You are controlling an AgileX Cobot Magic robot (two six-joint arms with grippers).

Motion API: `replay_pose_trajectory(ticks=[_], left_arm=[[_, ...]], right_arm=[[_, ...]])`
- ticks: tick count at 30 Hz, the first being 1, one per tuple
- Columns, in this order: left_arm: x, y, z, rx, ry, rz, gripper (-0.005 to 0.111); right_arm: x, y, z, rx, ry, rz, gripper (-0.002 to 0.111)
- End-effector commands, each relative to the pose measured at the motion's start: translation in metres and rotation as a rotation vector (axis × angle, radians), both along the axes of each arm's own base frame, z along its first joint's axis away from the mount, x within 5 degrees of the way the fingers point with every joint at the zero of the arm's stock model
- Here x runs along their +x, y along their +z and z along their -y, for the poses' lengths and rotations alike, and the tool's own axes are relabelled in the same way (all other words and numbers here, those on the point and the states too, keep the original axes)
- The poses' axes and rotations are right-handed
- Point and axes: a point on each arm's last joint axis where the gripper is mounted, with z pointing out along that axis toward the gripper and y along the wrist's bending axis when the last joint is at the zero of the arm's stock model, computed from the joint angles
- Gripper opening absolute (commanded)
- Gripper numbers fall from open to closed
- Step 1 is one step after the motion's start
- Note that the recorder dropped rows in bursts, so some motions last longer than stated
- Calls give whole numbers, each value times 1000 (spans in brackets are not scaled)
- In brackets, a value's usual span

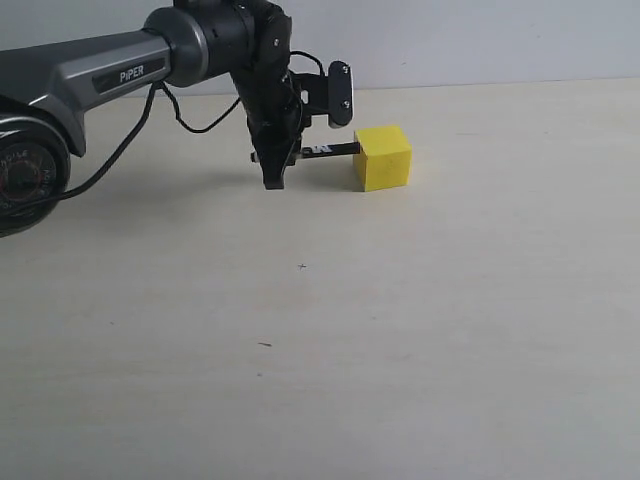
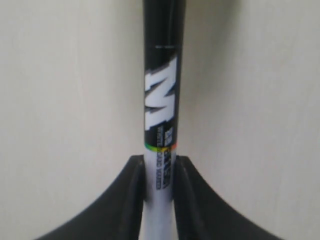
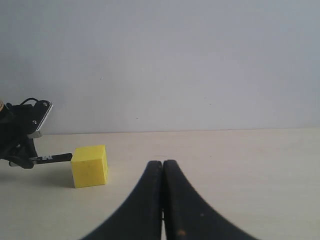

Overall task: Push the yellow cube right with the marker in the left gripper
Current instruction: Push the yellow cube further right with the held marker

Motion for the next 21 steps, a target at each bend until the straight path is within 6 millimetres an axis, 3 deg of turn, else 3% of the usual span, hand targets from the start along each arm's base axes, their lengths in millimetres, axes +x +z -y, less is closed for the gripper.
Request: replay_pose_trajectory(ticks=[1, 7, 17, 21], left_arm=[[9, 5, -15, 13, 41, 17, 0], [11, 7, -12, 56, 5, 86, 0], [-1, 12, 26, -49, -70, 158, 0], [4, 12, 14, -25, -14, 152, 0]], right_arm=[[0, 0, 0, -3, -5, 12, 0], [0, 0, 0, -3, -5, 12, 0], [0, 0, 0, -3, -5, 12, 0], [0, 0, 0, -3, -5, 12, 0]])
